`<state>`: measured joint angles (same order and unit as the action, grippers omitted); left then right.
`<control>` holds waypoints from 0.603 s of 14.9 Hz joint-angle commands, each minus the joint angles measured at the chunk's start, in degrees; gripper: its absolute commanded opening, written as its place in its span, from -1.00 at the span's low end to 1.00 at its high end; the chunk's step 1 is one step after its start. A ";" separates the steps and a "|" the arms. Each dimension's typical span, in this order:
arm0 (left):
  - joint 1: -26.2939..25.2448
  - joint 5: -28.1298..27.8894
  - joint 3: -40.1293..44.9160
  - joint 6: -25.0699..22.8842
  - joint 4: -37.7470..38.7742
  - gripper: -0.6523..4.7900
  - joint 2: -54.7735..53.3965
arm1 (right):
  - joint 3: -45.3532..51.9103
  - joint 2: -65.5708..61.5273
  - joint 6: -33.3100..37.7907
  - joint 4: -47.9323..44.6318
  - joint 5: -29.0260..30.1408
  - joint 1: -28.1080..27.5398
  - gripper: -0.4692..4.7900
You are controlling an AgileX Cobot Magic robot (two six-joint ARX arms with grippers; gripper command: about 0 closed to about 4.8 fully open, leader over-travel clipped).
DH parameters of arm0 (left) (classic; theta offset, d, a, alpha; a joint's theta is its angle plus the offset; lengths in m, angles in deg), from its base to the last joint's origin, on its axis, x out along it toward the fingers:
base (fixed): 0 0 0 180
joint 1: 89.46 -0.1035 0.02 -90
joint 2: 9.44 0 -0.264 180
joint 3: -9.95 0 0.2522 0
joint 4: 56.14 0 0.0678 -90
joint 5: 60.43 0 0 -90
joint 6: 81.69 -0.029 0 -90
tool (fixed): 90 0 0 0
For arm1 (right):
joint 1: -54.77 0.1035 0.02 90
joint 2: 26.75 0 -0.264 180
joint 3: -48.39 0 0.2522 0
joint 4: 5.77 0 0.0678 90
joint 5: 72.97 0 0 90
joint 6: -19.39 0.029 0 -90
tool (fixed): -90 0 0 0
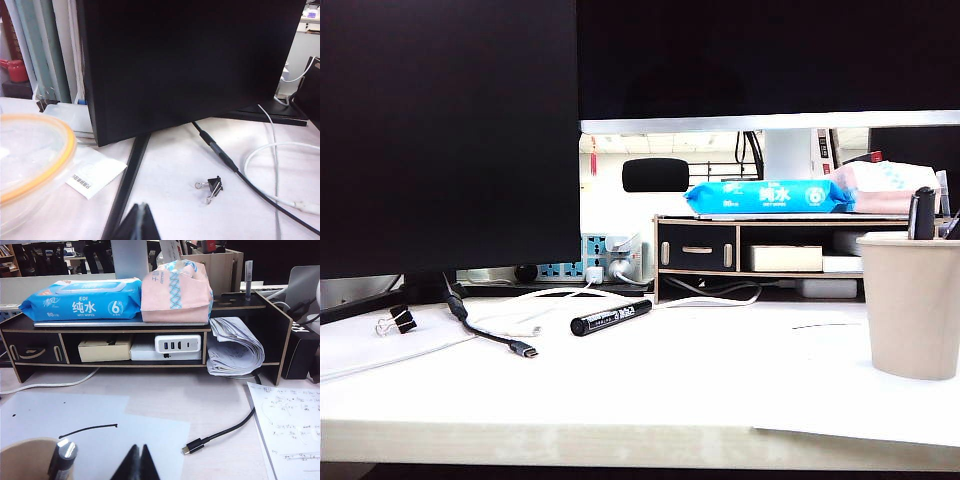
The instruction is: Pick up the marker and insert it into the paper cup.
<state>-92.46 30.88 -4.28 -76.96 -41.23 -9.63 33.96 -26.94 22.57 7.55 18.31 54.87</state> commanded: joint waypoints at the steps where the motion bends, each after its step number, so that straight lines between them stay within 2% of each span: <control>1: 0.04 0.22 -0.07 0.20 -0.37 -0.78 -0.02 | 0.17 0.02 -0.20 -0.70 -0.09 0.09 -0.84; 4: 0.04 7.10 -0.44 17.86 -4.04 -0.78 -0.02 | 0.17 0.02 -0.11 -0.70 0.39 0.11 -0.84; 5: 0.04 12.55 -0.94 22.80 -5.73 -0.78 -0.02 | 0.15 0.02 4.48 -1.29 3.30 0.13 -0.84; 7: 0.04 17.66 -1.03 24.72 -8.15 -0.78 -0.02 | 0.07 0.02 8.61 -4.61 6.36 0.13 -0.84; 8: 0.04 20.06 -1.46 27.36 -10.71 -0.78 -0.02 | -0.39 0.02 10.82 -6.84 6.60 0.13 -0.84; 9: 0.04 20.61 -2.51 27.67 -10.91 -0.78 -0.02 | -1.09 0.02 13.64 -7.26 7.45 0.13 -0.85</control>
<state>-92.46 50.11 -5.46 -50.45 -49.56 -9.67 33.74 -26.94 32.71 2.04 24.76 54.87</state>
